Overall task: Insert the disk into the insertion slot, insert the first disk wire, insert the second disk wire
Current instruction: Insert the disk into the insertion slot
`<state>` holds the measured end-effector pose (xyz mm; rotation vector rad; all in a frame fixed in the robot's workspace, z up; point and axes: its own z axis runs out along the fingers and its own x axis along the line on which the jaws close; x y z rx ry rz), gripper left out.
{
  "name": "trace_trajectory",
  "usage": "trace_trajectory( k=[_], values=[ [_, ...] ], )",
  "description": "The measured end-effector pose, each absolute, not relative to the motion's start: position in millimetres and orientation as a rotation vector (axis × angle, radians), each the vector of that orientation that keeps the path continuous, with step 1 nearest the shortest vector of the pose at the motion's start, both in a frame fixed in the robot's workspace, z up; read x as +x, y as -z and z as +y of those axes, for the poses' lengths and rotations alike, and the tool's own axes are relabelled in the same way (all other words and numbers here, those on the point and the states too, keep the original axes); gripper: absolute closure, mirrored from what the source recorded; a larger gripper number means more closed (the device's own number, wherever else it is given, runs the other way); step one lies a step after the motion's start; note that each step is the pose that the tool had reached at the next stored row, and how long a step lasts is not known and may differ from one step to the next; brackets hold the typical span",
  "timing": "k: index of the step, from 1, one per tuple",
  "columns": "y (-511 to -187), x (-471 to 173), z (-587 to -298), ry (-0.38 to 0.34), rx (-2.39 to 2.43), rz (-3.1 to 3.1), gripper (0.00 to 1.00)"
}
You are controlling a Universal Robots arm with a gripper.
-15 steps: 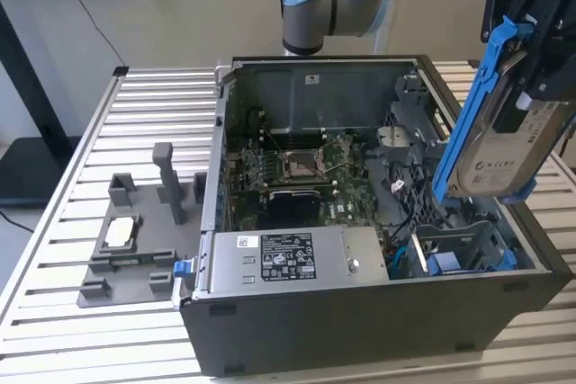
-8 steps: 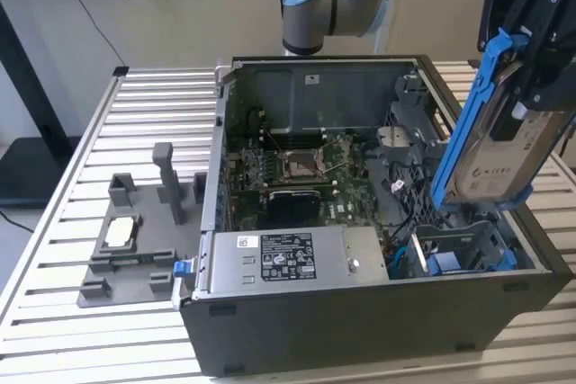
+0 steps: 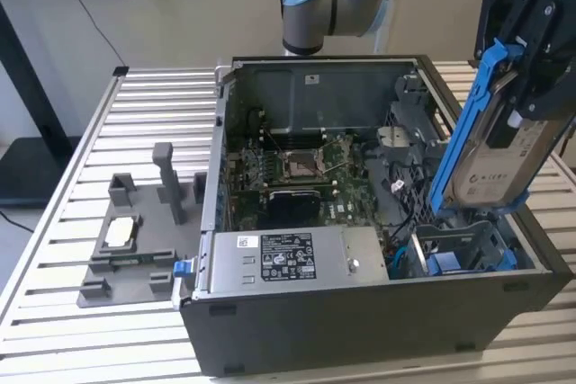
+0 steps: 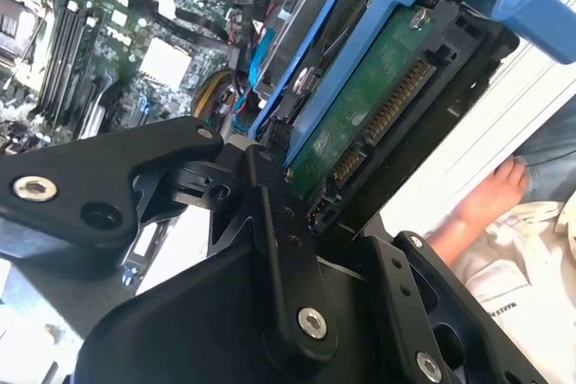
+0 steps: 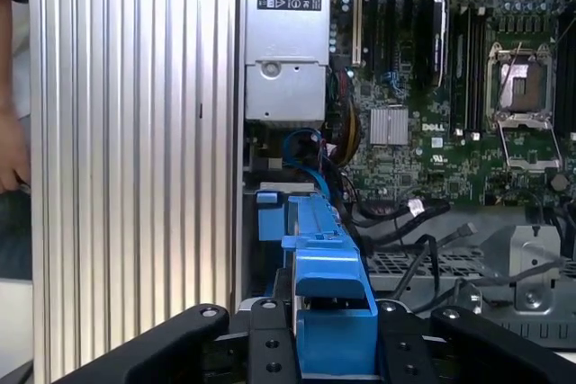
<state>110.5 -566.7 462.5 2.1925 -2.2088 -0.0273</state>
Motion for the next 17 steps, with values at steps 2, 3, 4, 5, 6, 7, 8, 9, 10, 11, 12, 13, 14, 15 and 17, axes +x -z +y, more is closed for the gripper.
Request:
trace_trajectory(
  k=[2,3,4,5,6,7,8,9,10,11,12,13,14,15,17],
  values=[
    [-460,110,-567,0.027,2.193,-2.209,0.67],
    [-459,111,-567,0.027,2.193,-2.209,0.67],
    [-458,110,-567,0.027,2.193,-2.209,0.67],
    [-456,111,-567,0.027,2.193,-2.209,0.67],
    [-455,110,-567,0.027,2.193,-2.209,0.67],
    [-454,110,-567,0.027,2.193,-2.209,0.67],
    [-453,110,-567,0.027,2.193,-2.209,0.67],
    [-451,110,-567,0.027,2.193,-2.209,0.67],
    [-450,110,-567,0.027,2.193,-2.209,0.67],
    [-449,110,-567,0.027,2.193,-2.209,0.67],
    [-447,110,-567,0.027,2.193,-2.209,0.67],
    [-446,111,-567,0.027,2.192,-2.209,0.67],
    [-444,111,-567,0.027,2.192,-2.209,0.67],
    [-443,111,-567,0.027,2.192,-2.209,0.67],
    [-440,111,-567,0.027,2.193,-2.209,0.67]
  ],
)
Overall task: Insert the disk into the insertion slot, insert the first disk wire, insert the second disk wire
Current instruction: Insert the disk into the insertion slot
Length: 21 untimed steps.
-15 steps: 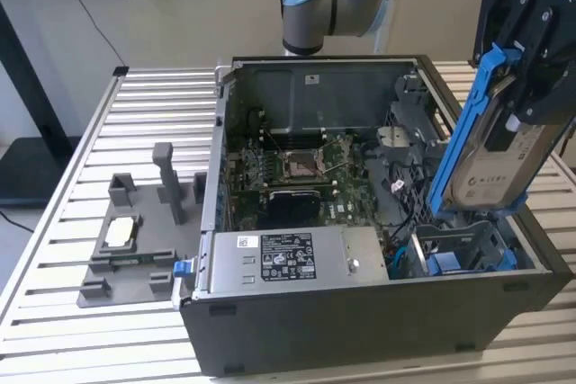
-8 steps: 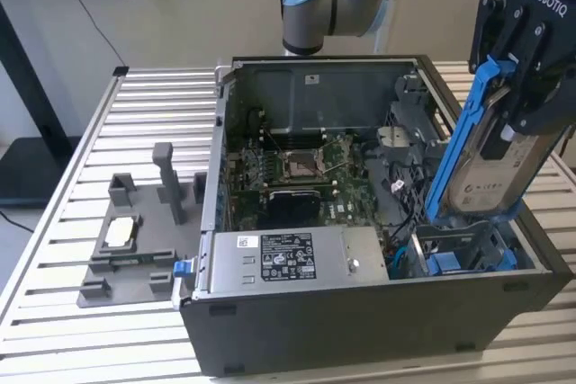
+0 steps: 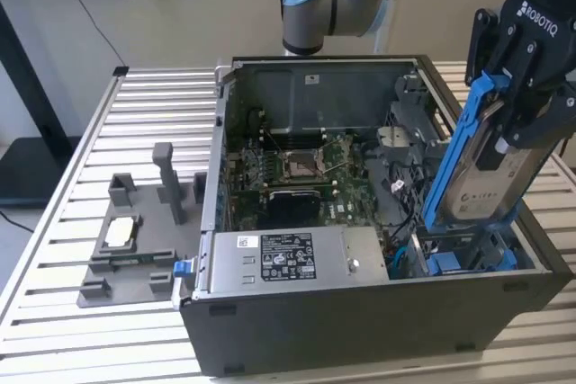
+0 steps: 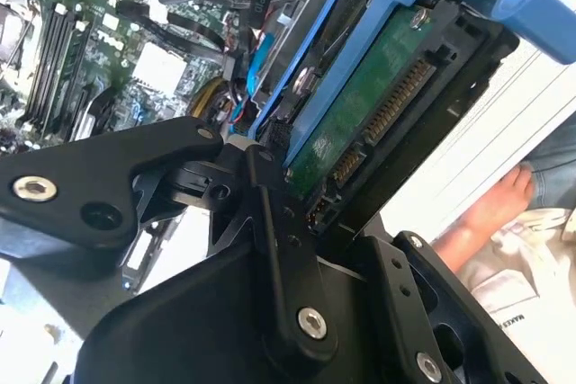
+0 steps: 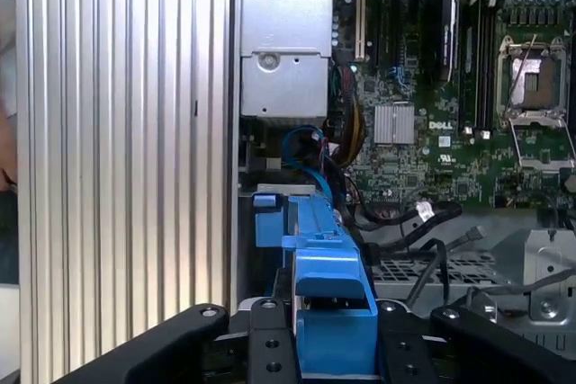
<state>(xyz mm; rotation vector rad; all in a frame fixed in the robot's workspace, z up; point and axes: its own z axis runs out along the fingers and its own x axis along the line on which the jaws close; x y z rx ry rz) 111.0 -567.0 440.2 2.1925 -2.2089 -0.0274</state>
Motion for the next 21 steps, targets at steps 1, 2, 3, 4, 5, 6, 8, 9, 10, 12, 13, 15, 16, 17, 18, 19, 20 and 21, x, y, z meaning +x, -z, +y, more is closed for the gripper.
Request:
trace_trajectory(
  k=[1,2,3,4,5,6,8,9,10,12,13,15,16,17,18,19,20,21],
  values=[
    [-439,111,-567,0.027,2.192,-2.209,0.67],
    [-438,111,-567,0.027,2.193,-2.209,0.67],
    [-437,112,-567,0.027,2.193,-2.209,0.67],
    [-436,112,-568,0.027,2.193,-2.209,0.67],
    [-435,112,-568,0.027,2.193,-2.209,0.67],
    [-434,112,-568,0.027,2.192,-2.209,0.67],
    [-432,112,-569,0.027,2.192,-2.209,0.67],
    [-431,113,-570,0.027,2.193,-2.209,0.67],
    [-430,113,-571,0.027,2.193,-2.209,0.67],
    [-427,113,-571,0.027,2.193,-2.209,0.67],
    [-426,114,-571,0.027,2.193,-2.209,0.67],
    [-423,115,-571,0.027,2.193,-2.209,0.67],
    [-421,115,-571,0.027,2.193,-2.209,0.67],
    [-420,116,-571,0.027,2.193,-2.209,0.67],
    [-418,116,-571,0.027,2.192,-2.209,0.67],
    [-417,116,-571,0.027,2.192,-2.209,0.67],
    [-416,116,-571,0.027,2.192,-2.209,0.67],
    [-415,116,-571,0.027,2.192,-2.209,0.67]
  ],
)
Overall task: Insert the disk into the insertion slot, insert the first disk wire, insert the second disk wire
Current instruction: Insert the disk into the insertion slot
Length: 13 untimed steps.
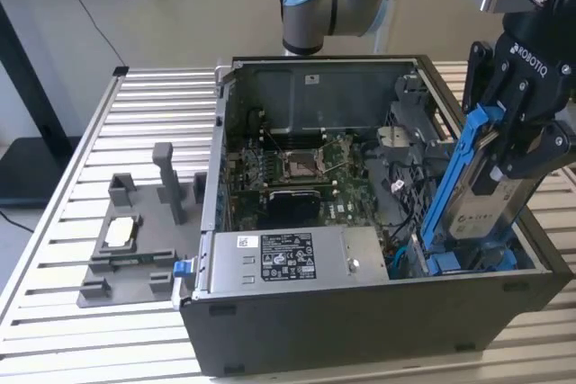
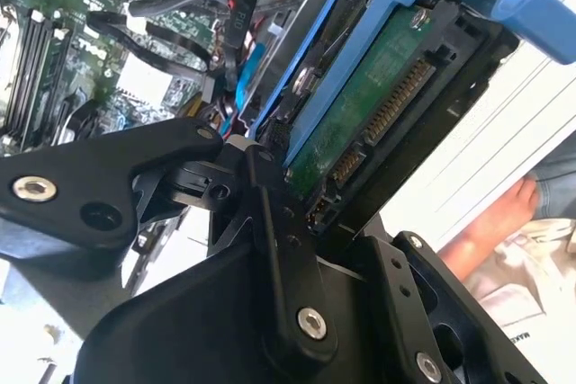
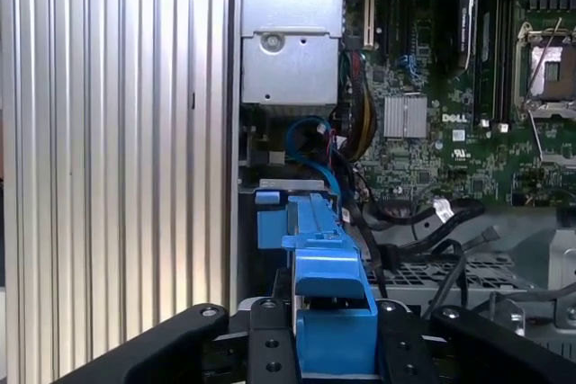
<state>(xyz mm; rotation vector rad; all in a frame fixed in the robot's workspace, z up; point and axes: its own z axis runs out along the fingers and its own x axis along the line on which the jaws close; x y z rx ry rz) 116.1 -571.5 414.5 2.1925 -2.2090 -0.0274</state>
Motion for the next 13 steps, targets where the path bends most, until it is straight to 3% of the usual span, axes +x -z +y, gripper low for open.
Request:
trace_trajectory(
  k=[13],
  values=[
    [-398,116,-569,0.033,2.195,-2.211,0.67]
  ],
)
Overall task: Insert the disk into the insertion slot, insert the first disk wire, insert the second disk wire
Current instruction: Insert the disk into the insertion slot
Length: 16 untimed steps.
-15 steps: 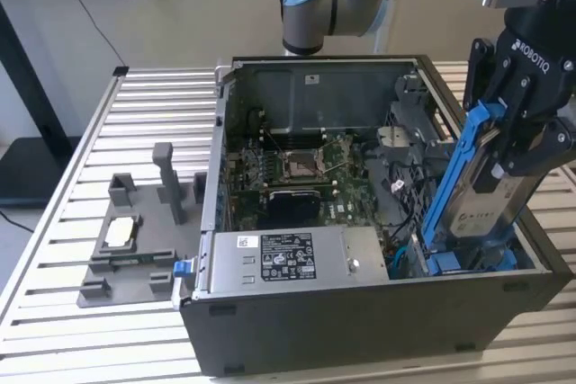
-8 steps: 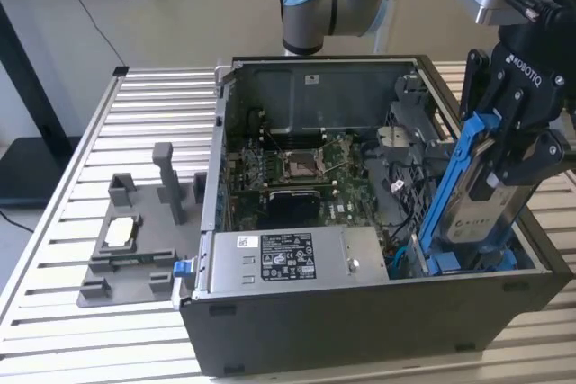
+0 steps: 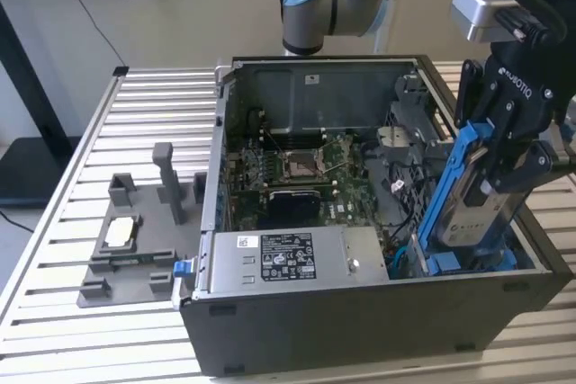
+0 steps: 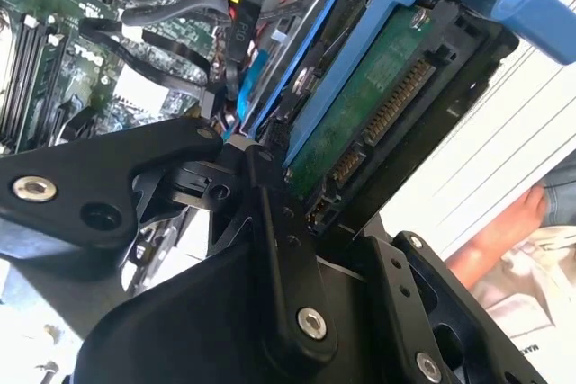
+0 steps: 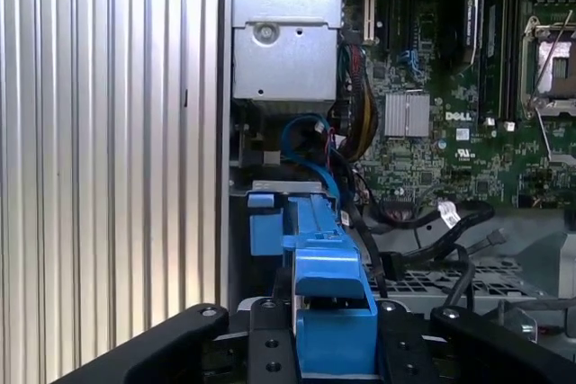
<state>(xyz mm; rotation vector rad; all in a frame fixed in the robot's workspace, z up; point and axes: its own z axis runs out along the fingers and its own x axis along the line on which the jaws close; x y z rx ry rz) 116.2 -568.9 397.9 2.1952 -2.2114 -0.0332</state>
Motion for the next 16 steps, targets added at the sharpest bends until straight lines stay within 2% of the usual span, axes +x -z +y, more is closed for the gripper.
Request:
trace_trajectory(
  k=[16],
  values=[
    [-387,116,-566,0.047,2.205,-2.22,0.67]
  ],
)
